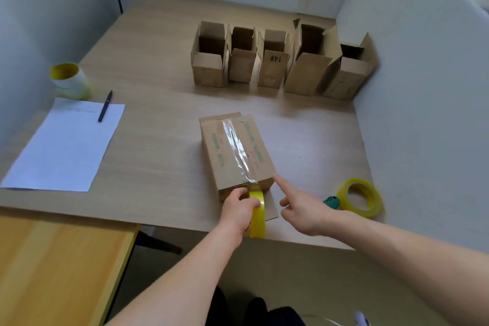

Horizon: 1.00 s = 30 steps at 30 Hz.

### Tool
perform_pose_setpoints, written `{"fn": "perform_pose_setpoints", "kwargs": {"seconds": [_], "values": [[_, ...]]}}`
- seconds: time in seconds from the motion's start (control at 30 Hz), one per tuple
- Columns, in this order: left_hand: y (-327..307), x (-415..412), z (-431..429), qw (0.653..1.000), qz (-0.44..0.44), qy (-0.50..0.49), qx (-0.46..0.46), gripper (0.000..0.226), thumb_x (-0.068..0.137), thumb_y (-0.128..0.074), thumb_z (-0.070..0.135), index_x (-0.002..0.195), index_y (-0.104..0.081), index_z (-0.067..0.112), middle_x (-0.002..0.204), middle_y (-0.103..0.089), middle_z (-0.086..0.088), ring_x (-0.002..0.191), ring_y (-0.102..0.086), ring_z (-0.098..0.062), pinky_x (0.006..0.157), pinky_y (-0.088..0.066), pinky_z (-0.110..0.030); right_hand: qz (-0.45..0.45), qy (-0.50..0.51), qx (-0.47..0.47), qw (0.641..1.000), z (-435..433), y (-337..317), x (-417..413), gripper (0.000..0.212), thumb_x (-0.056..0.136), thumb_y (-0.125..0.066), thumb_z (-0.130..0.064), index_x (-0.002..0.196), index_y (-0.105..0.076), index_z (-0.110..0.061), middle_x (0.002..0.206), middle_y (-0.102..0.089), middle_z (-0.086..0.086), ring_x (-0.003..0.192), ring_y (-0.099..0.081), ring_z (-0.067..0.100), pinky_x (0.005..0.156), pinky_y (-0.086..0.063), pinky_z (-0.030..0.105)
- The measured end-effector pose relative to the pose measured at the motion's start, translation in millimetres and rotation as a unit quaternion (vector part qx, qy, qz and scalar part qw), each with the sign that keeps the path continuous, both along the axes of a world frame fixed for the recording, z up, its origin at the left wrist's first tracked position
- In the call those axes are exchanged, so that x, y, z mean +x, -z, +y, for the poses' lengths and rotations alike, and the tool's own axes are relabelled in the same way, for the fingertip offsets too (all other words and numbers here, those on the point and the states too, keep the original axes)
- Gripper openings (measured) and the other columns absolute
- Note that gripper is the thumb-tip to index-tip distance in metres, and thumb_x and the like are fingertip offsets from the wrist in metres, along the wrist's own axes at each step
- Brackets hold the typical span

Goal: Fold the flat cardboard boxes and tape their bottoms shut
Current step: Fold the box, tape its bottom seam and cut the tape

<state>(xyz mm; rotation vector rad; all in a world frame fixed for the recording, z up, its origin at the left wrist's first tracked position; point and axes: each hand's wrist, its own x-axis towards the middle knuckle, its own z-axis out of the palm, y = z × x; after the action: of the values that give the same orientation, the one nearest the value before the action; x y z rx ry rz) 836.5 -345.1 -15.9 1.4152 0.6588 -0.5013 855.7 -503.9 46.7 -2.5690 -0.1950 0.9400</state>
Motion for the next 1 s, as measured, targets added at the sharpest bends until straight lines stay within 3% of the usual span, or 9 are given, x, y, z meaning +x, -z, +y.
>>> {"fn": "perform_pose_setpoints", "kwargs": {"seconds": [0.17, 0.23, 0.33, 0.4, 0.5, 0.63, 0.77, 0.87, 1.0], "values": [[1.9, 14.6, 14.0, 0.998, 0.007, 0.047, 0.033, 0.057, 0.085, -0.061, 0.017, 0.140, -0.048, 0.030, 0.125, -0.057, -0.008, 0.110, -0.057, -0.035, 0.070, -0.047, -0.033, 0.014, -0.003, -0.008, 1.000, 0.3, 9.4, 11.3, 0.080, 0.098, -0.039, -0.013, 0.153, 0.008, -0.049, 0.146, -0.050, 0.005, 0.121, -0.055, 0.022, 0.102, -0.046, 0.033], [-1.1, 21.9, 18.4, 0.998, 0.014, 0.053, 0.039, 0.056, 0.085, -0.061, 0.016, 0.137, -0.049, 0.030, 0.122, -0.057, -0.007, 0.106, -0.057, -0.032, 0.075, -0.051, -0.035, 0.015, -0.019, -0.016, 1.000, 2.0, 11.9, 16.4, 0.076, 0.098, -0.038, -0.013, 0.155, 0.001, -0.046, 0.151, -0.045, 0.005, 0.126, -0.051, 0.023, 0.101, -0.045, 0.031], [-3.0, 29.2, 19.8, 0.998, 0.029, 0.051, 0.031, 0.053, 0.080, -0.062, 0.013, 0.130, -0.054, 0.028, 0.111, -0.060, -0.010, 0.093, -0.058, -0.030, 0.070, -0.051, -0.035, -0.049, -0.096, -0.083, 0.991, -1.5, 10.7, 23.8, 0.055, 0.100, -0.042, -0.020, 0.153, -0.032, -0.027, 0.149, -0.045, 0.003, 0.129, -0.049, 0.025, 0.105, -0.042, 0.036], [-3.4, 30.4, 18.3, 0.999, 0.034, 0.035, 0.017, 0.047, 0.080, -0.061, 0.008, 0.125, -0.056, 0.022, 0.104, -0.060, -0.011, 0.087, -0.058, -0.028, 0.065, -0.049, -0.032, -0.136, -0.193, -0.149, 0.960, -8.8, 10.2, 28.1, 0.031, 0.097, -0.049, -0.024, 0.127, -0.056, -0.019, 0.128, -0.056, 0.003, 0.109, -0.057, 0.025, 0.090, -0.050, 0.038], [-5.4, 33.0, 17.4, 0.999, 0.036, 0.004, -0.017, 0.040, 0.083, -0.057, 0.000, 0.121, -0.055, 0.014, 0.102, -0.060, -0.014, 0.082, -0.067, -0.035, 0.060, -0.049, -0.030, -0.183, -0.311, -0.226, 0.905, -26.1, 13.8, 31.9, 0.005, 0.092, -0.054, -0.017, 0.094, -0.049, -0.018, 0.095, -0.048, 0.002, 0.079, -0.049, 0.025, 0.065, -0.038, 0.034], [-6.6, 35.2, 14.2, 0.998, 0.035, -0.023, -0.053, 0.033, 0.087, -0.051, -0.004, 0.116, -0.050, 0.011, 0.108, -0.056, -0.019, 0.065, -0.068, -0.035, 0.067, -0.057, -0.038, -0.147, -0.342, -0.295, 0.880, -57.3, 28.2, 30.2, 0.024, 0.092, -0.048, -0.007, 0.114, -0.053, -0.017, 0.112, -0.055, 0.007, 0.102, -0.057, 0.029, 0.071, -0.037, 0.036], [-5.0, 32.9, 10.3, 0.997, 0.040, -0.027, -0.063, 0.035, 0.088, -0.049, -0.002, 0.120, -0.047, 0.012, 0.113, -0.053, -0.023, 0.060, -0.066, -0.032, 0.060, -0.055, -0.037, -0.131, -0.335, -0.296, 0.885, -75.7, 48.4, 26.5, 0.031, 0.092, -0.045, -0.003, 0.121, -0.047, -0.016, 0.118, -0.055, 0.008, 0.108, -0.056, 0.029, 0.075, -0.037, 0.035], [-0.9, 31.7, 10.5, 0.997, 0.044, -0.029, -0.064, 0.041, 0.086, -0.048, -0.001, 0.125, -0.046, 0.011, 0.107, -0.054, -0.023, 0.058, -0.063, -0.031, 0.060, -0.052, -0.037, -0.120, -0.327, -0.271, 0.897, -83.0, 56.7, 29.4, 0.030, 0.089, -0.047, -0.002, 0.115, -0.045, -0.017, 0.113, -0.056, 0.006, 0.100, -0.060, 0.029, 0.069, -0.036, 0.035], [-3.1, 30.2, 10.8, 0.996, 0.049, -0.029, -0.068, 0.031, 0.085, -0.046, -0.001, 0.109, -0.051, 0.017, 0.084, -0.059, -0.021, 0.056, -0.057, -0.029, 0.060, -0.049, -0.035, -0.129, -0.245, -0.181, 0.944, -83.9, 57.1, 30.9, 0.021, 0.091, -0.049, -0.022, 0.111, -0.043, -0.021, 0.105, -0.052, 0.004, 0.084, -0.061, 0.032, 0.064, -0.043, 0.039]]}}
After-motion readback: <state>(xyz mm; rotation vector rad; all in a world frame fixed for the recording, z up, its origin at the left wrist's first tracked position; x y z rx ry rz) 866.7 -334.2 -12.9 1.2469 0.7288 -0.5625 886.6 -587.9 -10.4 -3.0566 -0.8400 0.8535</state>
